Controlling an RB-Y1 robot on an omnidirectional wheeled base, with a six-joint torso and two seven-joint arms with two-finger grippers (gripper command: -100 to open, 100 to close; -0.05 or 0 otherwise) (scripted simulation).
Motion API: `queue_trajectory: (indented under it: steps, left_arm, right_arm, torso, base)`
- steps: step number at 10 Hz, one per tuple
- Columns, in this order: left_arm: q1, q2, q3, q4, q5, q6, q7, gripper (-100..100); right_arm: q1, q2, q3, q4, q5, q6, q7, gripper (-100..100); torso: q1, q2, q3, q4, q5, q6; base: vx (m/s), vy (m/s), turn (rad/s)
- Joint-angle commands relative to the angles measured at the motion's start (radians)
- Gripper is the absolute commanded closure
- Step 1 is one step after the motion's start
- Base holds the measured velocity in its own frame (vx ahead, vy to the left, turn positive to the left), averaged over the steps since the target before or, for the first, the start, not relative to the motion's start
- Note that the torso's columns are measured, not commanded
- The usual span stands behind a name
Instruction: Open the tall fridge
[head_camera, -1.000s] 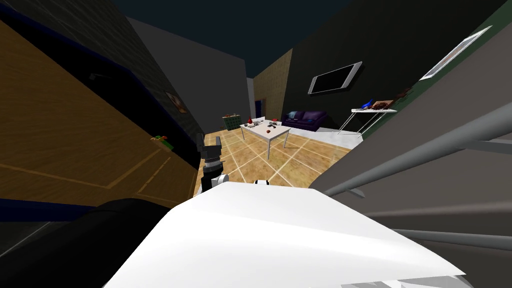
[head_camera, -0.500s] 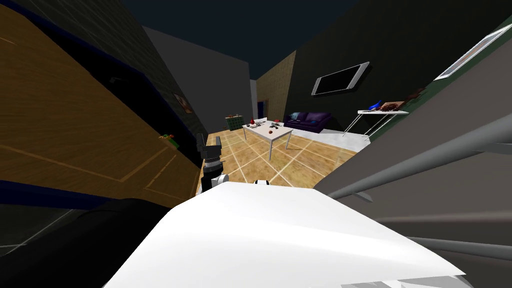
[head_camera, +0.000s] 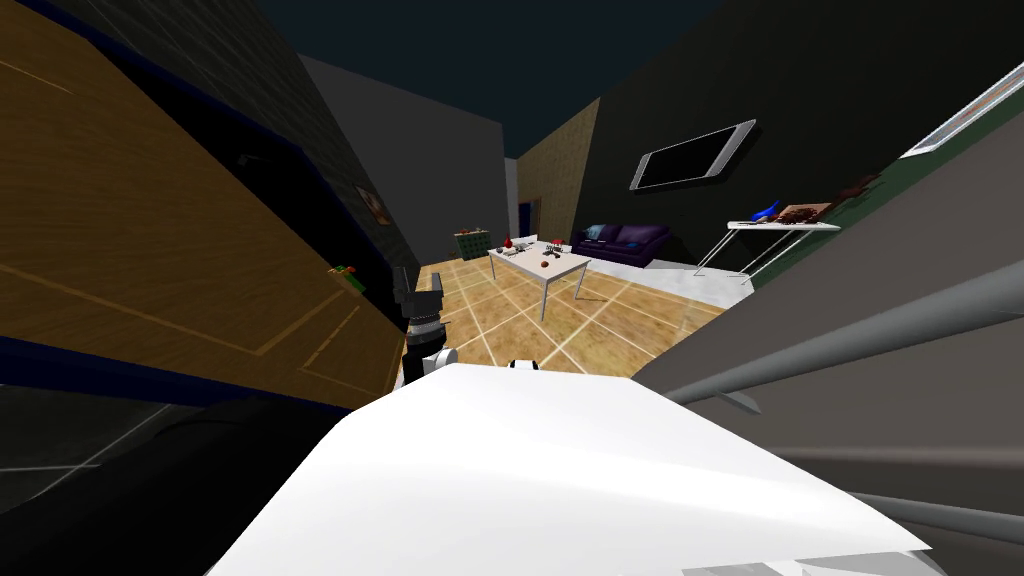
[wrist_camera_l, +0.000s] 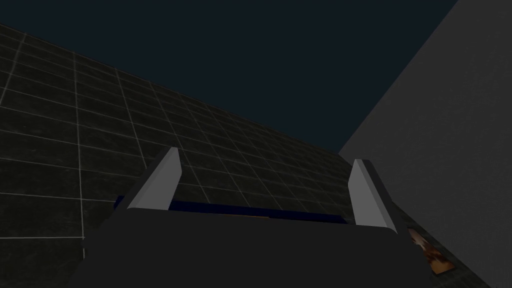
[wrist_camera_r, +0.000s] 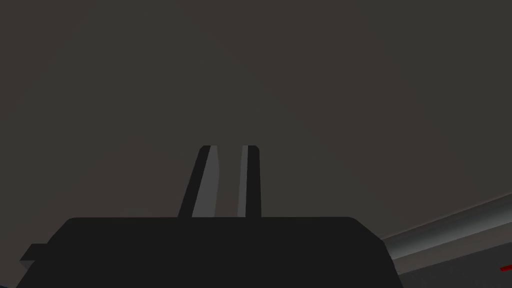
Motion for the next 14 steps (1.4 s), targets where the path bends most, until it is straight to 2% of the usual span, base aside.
queue_trajectory:
  steps: [1,2,3,4,6,7,8,10,11,14]
  left_arm:
    - [0.0,0.0,0.0,0.0,0.0,0.0,0.0,0]
    - [0.0,0.0,0.0,0.0,0.0,0.0,0.0,0]
    - [0.0,0.0,0.0,0.0,0.0,0.0,0.0,0]
    - [0.0,0.0,0.0,0.0,0.0,0.0,0.0,0]
    - [0.0,0.0,0.0,0.0,0.0,0.0,0.0,0]
    - [0.0,0.0,0.0,0.0,0.0,0.0,0.0,0]
    - [0.0,0.0,0.0,0.0,0.0,0.0,0.0,0]
    - [0.0,0.0,0.0,0.0,0.0,0.0,0.0,0]
    - [0.0,0.0,0.0,0.0,0.0,0.0,0.0,0]
    - [0.0,0.0,0.0,0.0,0.0,0.0,0.0,0]
  right_arm:
    - [0.04,-0.022,-0.059,0.013,-0.012,0.005,0.017,-100]
    - [0.04,-0.022,-0.071,0.013,-0.012,0.005,0.017,-100]
    - [0.079,-0.024,-0.097,0.027,-0.018,0.013,0.031,-100]
    - [0.079,-0.024,-0.113,0.027,-0.018,0.013,0.031,-100]
    - [0.079,-0.024,-0.113,0.027,-0.018,0.013,0.031,-100]
    - [0.119,-0.026,-0.137,0.04,-0.023,0.02,0.044,-100]
    - [0.119,-0.026,-0.144,0.04,-0.023,0.02,0.044,-100]
    - [0.119,-0.026,-0.151,0.04,-0.023,0.02,0.044,-100]
    - [0.158,-0.028,-0.174,0.051,-0.028,0.027,0.055,-100]
    - [0.158,-0.028,-0.186,0.051,-0.028,0.027,0.055,-100]
  torso:
    - [0.0,0.0,-0.003,-0.001,0.002,-0.003]
    - [-0.002,-0.002,-0.003,-0.002,0.001,-0.001]
    - [-0.003,-0.001,0.003,0.0,-0.007,0.0]
    - [-0.004,-0.001,0.005,0.0,-0.01,-0.003]
    - [-0.002,-0.005,-0.002,-0.002,-0.003,-0.003]
    - [-0.002,-0.005,-0.003,-0.002,-0.003,-0.003]
    - [0.0,-0.007,-0.006,-0.004,-0.001,-0.007]
    - [0.0,-0.006,-0.005,-0.003,-0.001,-0.003]
    - [-0.002,-0.005,-0.005,-0.003,-0.001,-0.003]
    - [-0.003,-0.005,-0.005,-0.003,-0.002,-0.003]
  base:
    - [0.008,0.042,0.108]
    - [-0.014,-0.015,-0.009]
    - [-0.007,-0.001,0.135]
    - [0.0,0.053,0.081]
    - [-0.003,0.008,-0.005]
    - [0.007,0.04,0.153]
    - [-0.006,0.036,0.046]
    - [-0.003,0.005,-0.009]
    - [0.006,0.038,0.108]
    - [-0.005,0.008,0.03]
